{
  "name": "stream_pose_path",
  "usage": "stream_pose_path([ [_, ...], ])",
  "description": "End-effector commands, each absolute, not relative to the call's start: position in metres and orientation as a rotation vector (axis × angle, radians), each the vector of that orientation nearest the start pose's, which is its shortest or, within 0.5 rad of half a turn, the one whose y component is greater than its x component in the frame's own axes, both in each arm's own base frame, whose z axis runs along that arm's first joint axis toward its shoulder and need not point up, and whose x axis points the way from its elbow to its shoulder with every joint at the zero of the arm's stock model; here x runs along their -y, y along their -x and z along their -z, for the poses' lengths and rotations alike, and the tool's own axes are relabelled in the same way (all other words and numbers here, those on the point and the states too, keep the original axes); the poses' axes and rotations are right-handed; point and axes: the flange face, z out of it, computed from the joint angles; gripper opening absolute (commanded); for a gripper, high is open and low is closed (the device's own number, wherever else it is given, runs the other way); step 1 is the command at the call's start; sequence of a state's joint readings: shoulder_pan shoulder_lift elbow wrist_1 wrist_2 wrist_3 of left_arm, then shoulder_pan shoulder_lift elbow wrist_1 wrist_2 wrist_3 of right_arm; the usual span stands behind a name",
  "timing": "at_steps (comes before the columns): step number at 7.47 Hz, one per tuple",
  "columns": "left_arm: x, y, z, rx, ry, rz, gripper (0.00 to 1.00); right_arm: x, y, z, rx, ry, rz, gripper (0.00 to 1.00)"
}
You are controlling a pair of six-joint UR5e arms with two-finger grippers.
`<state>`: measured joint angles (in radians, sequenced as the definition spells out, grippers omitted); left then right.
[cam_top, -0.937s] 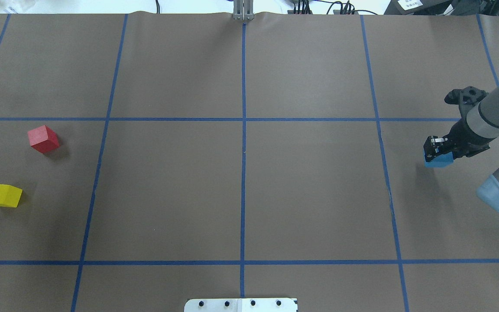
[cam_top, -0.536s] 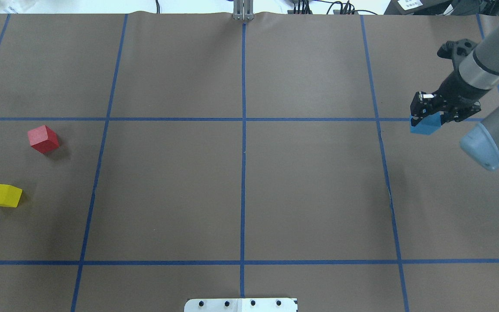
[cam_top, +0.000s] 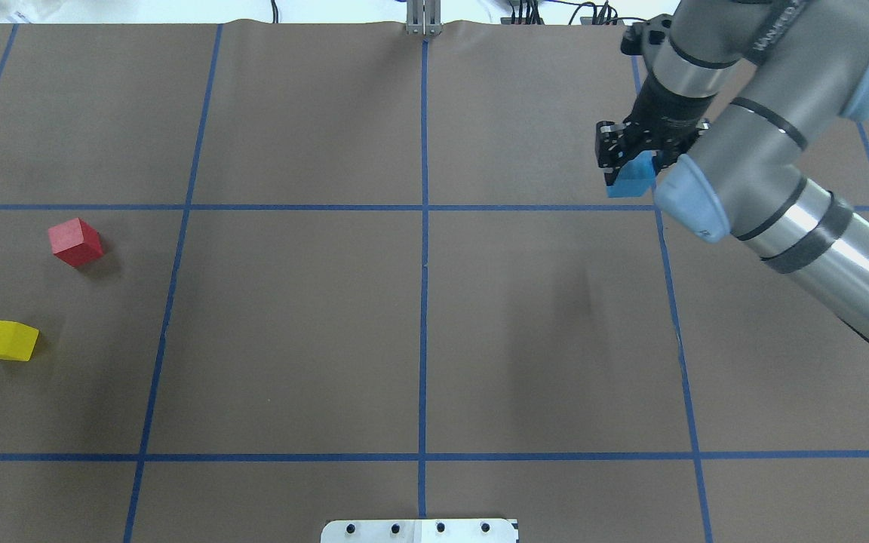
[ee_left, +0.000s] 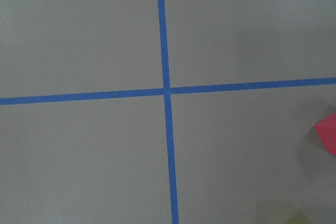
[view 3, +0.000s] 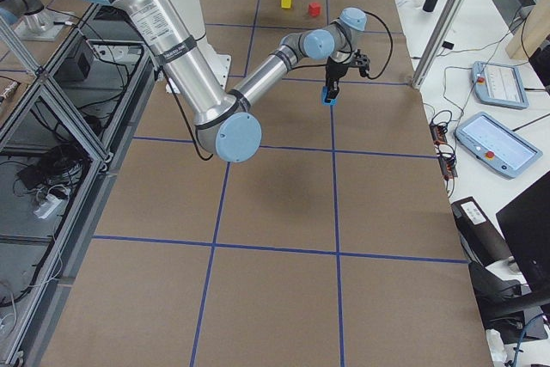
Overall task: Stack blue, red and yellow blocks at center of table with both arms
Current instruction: 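Lift the blue cube with the right gripper and carry it to table center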
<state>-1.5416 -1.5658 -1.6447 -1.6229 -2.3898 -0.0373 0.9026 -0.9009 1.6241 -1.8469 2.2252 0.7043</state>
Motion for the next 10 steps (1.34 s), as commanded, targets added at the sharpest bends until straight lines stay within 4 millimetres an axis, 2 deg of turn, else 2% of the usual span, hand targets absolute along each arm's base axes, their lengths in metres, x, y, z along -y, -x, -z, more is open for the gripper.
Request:
stream_pose_path([
  [1, 0.497, 0.046, -0.616, -0.821, -0.087, -0.041, 1.0, 0.576, 0.47, -0.194, 0.751, 0.069, 0.213, 0.0],
  [2, 0.498, 0.046, -0.615, -0.822, -0.088, -0.042, 1.0, 0.563, 0.52, -0.167, 0.728, 0.1, 0.18, 0.0],
  [3, 0.498, 0.046, -0.616, -0.821, -0.087, -0.041, 1.0, 0.551, 0.557, -0.159, 0.736, 0.1, 0.138, 0.0],
  [4, 0.498, 0.046, -0.617, -0.821, -0.085, -0.04, 1.0, 0.538, 0.59, -0.17, 0.754, 0.091, 0.137, 0.0],
  [5, 0.498, 0.046, -0.617, -0.821, -0.085, -0.04, 1.0, 0.531, 0.615, -0.171, 0.727, 0.077, 0.118, 0.0],
  [7, 0.498, 0.046, -0.62, -0.823, -0.08, -0.039, 1.0, 0.533, 0.625, -0.154, 0.737, 0.074, 0.097, 0.0],
  [10, 0.498, 0.046, -0.626, -0.823, -0.071, -0.038, 1.0, 0.538, 0.629, -0.157, 0.761, 0.106, -0.019, 0.0],
])
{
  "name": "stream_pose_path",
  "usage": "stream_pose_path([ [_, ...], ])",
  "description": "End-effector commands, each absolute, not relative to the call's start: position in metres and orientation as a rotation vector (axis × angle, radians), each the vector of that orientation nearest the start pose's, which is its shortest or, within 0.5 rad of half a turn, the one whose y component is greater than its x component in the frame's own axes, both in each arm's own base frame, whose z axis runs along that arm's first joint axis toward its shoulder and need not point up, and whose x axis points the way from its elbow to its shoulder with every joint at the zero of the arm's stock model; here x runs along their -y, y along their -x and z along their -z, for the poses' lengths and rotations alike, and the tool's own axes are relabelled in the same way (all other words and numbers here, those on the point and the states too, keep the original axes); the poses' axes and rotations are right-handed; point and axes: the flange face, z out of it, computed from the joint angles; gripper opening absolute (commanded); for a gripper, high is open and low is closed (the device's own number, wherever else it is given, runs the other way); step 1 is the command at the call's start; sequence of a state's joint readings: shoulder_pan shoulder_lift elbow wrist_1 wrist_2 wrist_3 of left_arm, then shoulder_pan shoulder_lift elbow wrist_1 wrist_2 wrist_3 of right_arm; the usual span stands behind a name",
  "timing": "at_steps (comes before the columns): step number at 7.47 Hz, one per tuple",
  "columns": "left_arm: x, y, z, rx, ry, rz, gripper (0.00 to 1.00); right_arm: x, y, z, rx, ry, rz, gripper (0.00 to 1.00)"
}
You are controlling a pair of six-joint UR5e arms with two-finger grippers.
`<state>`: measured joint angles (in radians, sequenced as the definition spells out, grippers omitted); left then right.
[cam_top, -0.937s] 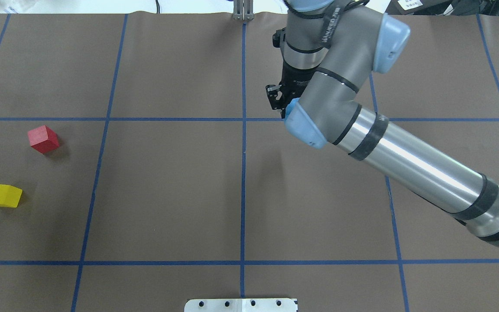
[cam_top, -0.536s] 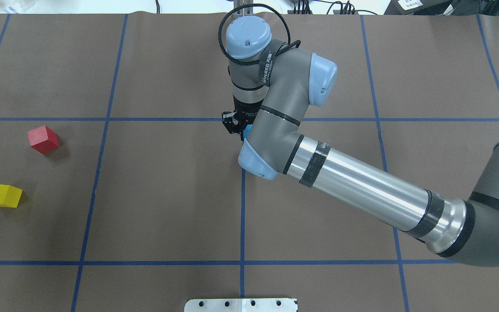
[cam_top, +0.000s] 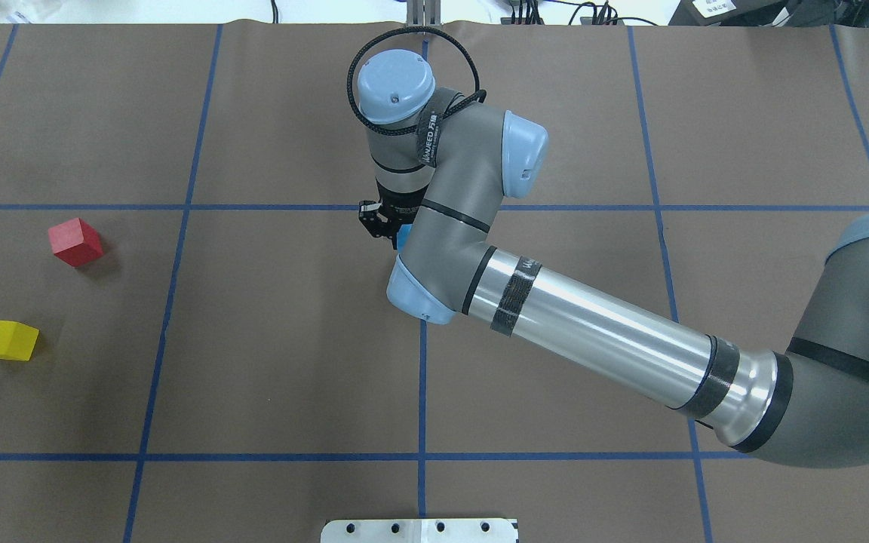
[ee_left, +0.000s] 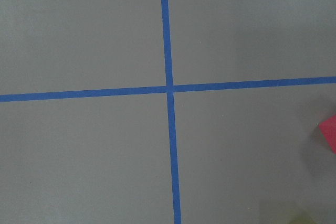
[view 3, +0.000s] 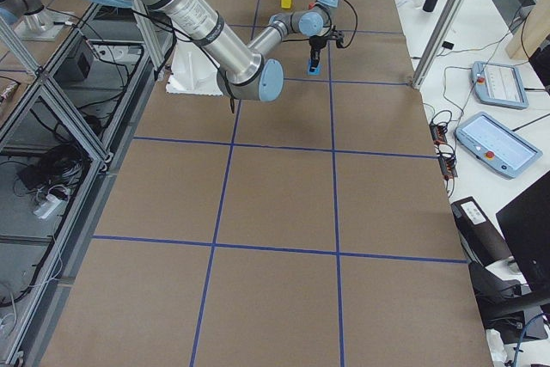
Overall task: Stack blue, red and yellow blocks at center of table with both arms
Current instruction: 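Lift the blue cube with the right gripper and carry it to table center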
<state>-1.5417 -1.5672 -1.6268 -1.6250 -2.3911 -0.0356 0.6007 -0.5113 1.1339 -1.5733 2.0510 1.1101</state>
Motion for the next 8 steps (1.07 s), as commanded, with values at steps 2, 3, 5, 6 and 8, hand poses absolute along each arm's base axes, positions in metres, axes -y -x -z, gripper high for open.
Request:
stream_pose_path([
  [2, 0.498, 0.046, -0.626, -0.823, -0.072, -0.039, 1.0, 0.534, 0.632, -0.161, 0.756, 0.134, -0.063, 0.0],
  [3, 0.5, 0.046, -0.629, -0.822, -0.068, -0.041, 1.0, 0.533, 0.633, -0.163, 0.754, 0.138, -0.065, 0.12],
  [5, 0.502, 0.046, -0.629, -0.821, -0.069, -0.04, 1.0, 0.524, 0.638, -0.18, 0.739, 0.145, -0.055, 0.72],
  [6, 0.503, 0.046, -0.628, -0.821, -0.07, -0.041, 1.0, 0.522, 0.639, -0.183, 0.738, 0.141, -0.044, 0.85],
  [8, 0.503, 0.046, -0.628, -0.821, -0.07, -0.041, 1.0, 0.519, 0.636, -0.192, 0.789, 0.113, -0.021, 0.99],
])
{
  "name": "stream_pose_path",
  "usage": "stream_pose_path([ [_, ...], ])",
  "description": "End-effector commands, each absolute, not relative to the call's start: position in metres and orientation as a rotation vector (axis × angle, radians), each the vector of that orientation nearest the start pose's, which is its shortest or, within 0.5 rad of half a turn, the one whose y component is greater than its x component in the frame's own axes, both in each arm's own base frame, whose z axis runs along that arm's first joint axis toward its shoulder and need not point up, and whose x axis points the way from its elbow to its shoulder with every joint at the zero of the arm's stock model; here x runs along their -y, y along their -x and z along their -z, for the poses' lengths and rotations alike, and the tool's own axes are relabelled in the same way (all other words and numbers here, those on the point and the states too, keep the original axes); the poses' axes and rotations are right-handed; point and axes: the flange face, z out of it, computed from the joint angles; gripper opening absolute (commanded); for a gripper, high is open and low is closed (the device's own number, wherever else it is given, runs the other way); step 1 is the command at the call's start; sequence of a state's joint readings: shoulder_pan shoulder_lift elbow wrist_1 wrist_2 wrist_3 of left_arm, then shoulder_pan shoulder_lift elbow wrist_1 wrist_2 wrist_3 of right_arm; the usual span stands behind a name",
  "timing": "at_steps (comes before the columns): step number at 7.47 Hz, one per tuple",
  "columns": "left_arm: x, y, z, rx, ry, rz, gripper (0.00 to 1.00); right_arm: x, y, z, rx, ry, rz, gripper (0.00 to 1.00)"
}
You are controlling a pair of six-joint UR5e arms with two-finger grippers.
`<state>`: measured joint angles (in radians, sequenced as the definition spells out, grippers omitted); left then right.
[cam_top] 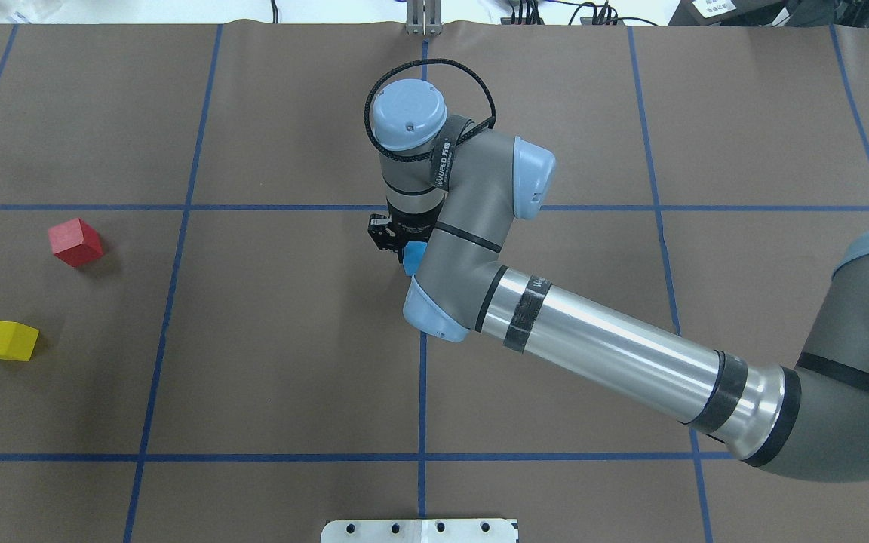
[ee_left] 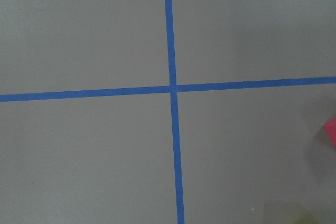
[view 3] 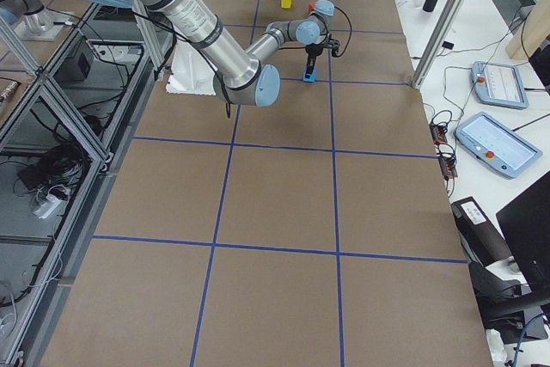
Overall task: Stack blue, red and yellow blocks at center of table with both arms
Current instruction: 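Release the blue cube with the right gripper while the left arm reaches out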
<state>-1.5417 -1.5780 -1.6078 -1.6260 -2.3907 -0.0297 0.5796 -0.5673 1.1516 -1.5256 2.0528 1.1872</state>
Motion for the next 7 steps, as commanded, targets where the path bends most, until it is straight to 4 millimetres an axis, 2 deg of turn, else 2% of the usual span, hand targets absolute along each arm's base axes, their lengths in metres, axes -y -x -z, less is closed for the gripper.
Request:
stream_pose_path([
  [1, 0.503, 0.046, -0.628, -0.822, -0.07, -0.041, 1.0, 0.519, 0.635, -0.19, 0.795, 0.109, -0.021, 0.99],
  [2, 0.503, 0.046, -0.627, -0.821, -0.07, -0.039, 1.0, 0.522, 0.629, -0.185, 0.804, 0.1, -0.021, 0.99],
  [3, 0.511, 0.045, -0.609, -0.812, -0.092, -0.033, 1.0, 0.53, 0.603, -0.177, 0.833, 0.075, -0.037, 0.99],
  [4, 0.519, 0.041, -0.581, -0.783, -0.116, 0.009, 1.0, 0.541, 0.559, -0.18, 0.845, 0.059, -0.075, 0.99],
  [5, 0.52, 0.018, -0.553, -0.753, -0.134, 0.0, 1.0, 0.544, 0.508, -0.184, 0.841, 0.033, -0.081, 0.99],
  [6, 0.514, -0.019, -0.53, -0.764, -0.109, 0.037, 1.0, 0.546, 0.463, -0.195, 0.805, 0.01, -0.052, 0.99],
  [7, 0.501, -0.062, -0.503, -0.781, -0.077, 0.056, 1.0, 0.562, 0.416, -0.209, 0.744, -0.012, -0.007, 0.99],
])
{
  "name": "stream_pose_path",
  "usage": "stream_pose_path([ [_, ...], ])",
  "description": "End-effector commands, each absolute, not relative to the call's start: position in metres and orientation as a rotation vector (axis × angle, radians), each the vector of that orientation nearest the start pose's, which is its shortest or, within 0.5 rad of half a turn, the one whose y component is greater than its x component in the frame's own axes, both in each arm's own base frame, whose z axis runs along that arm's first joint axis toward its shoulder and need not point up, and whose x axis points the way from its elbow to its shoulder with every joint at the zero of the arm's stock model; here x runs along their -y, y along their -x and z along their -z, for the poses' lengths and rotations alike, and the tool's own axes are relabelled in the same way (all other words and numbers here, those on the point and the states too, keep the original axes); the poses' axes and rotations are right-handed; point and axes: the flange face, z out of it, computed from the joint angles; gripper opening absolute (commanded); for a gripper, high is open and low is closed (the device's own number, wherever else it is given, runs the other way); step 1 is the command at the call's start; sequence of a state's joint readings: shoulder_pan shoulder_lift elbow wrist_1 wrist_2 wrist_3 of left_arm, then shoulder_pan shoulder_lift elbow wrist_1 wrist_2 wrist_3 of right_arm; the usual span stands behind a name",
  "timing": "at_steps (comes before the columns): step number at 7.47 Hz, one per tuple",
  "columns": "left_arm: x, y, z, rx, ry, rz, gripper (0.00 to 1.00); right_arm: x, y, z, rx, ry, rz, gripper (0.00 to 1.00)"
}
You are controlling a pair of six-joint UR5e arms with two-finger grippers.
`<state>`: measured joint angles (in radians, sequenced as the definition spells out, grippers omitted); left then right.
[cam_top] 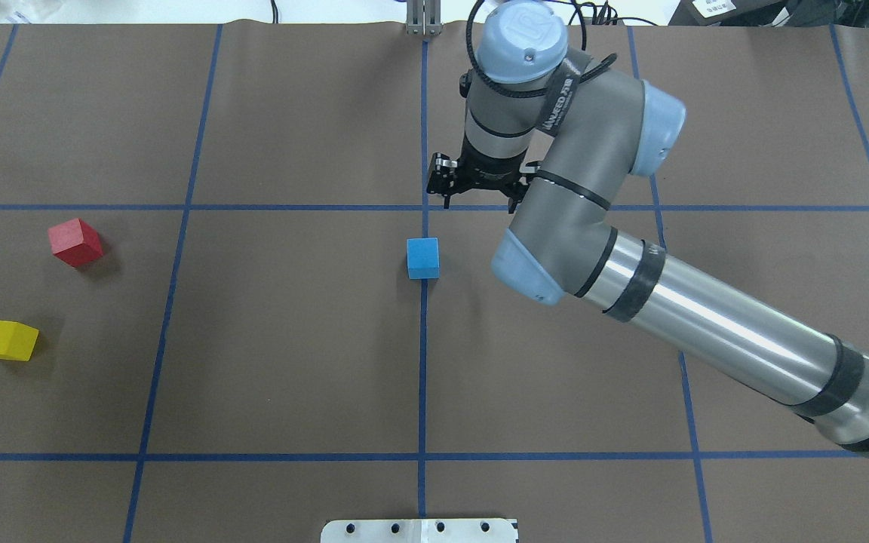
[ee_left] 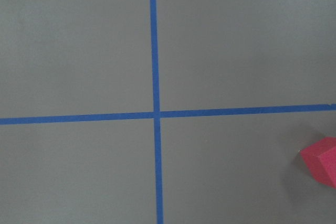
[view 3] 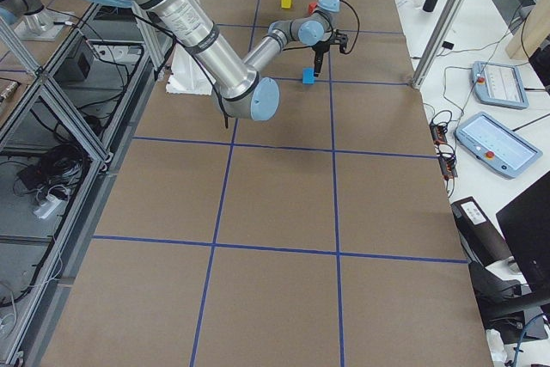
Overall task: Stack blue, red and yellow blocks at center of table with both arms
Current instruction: 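Release the blue cube with the right gripper while the left arm reaches out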
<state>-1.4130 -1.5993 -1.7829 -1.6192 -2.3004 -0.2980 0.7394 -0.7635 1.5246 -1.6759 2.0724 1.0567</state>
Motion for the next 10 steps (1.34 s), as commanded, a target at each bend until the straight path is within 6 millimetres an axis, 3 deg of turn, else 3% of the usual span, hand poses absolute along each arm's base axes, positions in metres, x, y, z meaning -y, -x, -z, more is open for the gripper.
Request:
stream_pose_path([
  [1, 0.486, -0.111, -0.482, -0.771, -0.03, 0.106, 1.0, 0.575, 0.37, -0.227, 0.707, -0.037, 0.032, 0.99],
  [4, 0.47, -0.2, -0.473, -0.734, -0.001, 0.279, 1.0, 0.601, 0.286, -0.313, 0.659, -0.06, 0.156, 0.99],
  [5, 0.467, -0.219, -0.482, -0.692, -0.006, 0.293, 1.0, 0.602, 0.275, -0.332, 0.642, -0.06, 0.185, 0.99],
  [7, 0.486, -0.234, -0.513, -0.699, -0.02, 0.292, 1.0, 0.602, 0.274, -0.335, 0.638, -0.06, 0.189, 0.99],
  [8, 0.508, -0.249, -0.518, -0.694, -0.014, 0.297, 1.0, 0.602, 0.274, -0.334, 0.64, -0.06, 0.188, 0.99],
  [10, 0.521, -0.259, -0.513, -0.698, -0.018, 0.296, 1.0, 0.602, 0.275, -0.337, 0.636, -0.055, 0.188, 0.99],
])
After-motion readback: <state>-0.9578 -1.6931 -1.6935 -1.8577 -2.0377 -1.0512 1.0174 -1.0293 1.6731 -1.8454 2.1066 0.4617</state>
